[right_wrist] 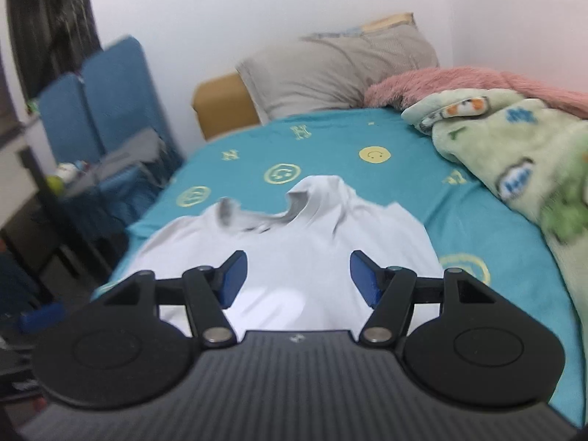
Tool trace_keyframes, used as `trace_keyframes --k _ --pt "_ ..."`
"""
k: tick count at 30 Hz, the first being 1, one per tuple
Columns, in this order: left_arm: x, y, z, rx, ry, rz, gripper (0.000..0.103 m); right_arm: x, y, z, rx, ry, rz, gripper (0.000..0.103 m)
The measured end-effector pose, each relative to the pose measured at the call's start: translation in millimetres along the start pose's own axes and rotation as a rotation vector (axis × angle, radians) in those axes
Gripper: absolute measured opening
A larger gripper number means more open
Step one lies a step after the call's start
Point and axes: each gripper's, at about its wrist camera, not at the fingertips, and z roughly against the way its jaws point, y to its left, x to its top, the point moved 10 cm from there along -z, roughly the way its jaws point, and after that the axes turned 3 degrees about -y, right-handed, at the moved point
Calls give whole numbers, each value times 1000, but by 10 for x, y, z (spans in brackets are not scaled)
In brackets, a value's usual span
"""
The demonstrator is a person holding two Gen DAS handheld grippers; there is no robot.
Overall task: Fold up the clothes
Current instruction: 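Lay the white T-shirt flat on the bed and open both grippers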
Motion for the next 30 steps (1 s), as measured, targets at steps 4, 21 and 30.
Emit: trace_keyframes --k 4,21,30 --pt "-29 -41 956 16 -38 -30 100 -131 129 680 15 -11 27 64" --pt "-220 -90 1698 -4 -114 -42 100 -573 157 1519 87 -118 78 64" --pt "-325 69 1449 -22 -27 111 100 -745 16 1437 71 -53 -4 65"
